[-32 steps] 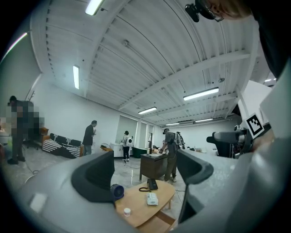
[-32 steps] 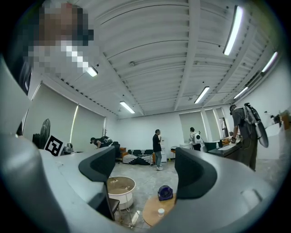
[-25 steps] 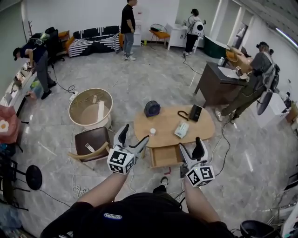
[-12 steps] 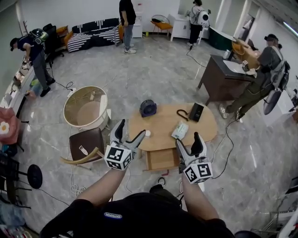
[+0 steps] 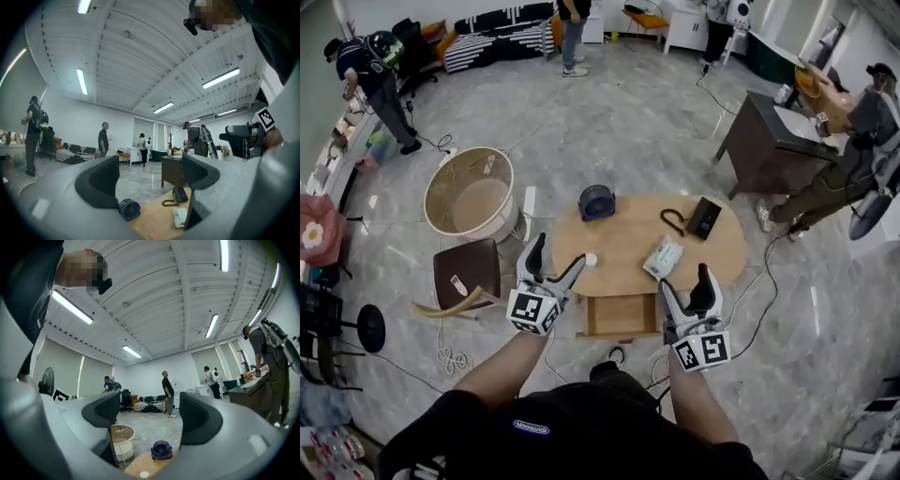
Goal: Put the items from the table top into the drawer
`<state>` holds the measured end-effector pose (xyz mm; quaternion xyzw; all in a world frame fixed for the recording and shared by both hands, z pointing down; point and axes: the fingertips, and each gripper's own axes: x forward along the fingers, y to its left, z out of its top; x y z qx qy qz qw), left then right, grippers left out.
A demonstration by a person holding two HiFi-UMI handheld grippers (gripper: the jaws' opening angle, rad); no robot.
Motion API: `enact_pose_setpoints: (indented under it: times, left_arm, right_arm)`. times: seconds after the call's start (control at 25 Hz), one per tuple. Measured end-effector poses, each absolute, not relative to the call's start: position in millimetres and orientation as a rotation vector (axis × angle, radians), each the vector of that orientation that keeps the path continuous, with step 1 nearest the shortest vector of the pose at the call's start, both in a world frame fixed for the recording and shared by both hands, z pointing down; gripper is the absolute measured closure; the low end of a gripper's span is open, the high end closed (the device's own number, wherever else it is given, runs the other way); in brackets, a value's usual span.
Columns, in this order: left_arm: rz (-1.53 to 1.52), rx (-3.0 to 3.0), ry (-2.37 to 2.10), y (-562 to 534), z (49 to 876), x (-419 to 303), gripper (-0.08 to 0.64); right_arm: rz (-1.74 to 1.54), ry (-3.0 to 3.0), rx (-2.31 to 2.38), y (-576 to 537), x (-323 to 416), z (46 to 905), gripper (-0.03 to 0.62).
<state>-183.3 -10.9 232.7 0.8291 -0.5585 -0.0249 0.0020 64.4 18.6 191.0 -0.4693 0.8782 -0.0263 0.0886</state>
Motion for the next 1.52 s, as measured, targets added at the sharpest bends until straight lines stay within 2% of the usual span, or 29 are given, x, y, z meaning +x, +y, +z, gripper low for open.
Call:
enact_pose_setpoints:
  times: [0.56,1.04,1.52]
  left_arm:
    - [0.261,2.433,-1.741,-36,401,-162,0.143]
    - [0.415,2.47,-1.619,-69,525,-171,0.143]
    - [0.521,2.534,-1.38,-97,692,-164,0.152]
  right_arm:
    - [-0.238,2.643,-1.411,-36,123,278,0.19]
    - [-0.223,2.748,-1.4,-53,82,375,0.19]
    - [-0.282,2.7,-1.475,-53,43,491,0.19]
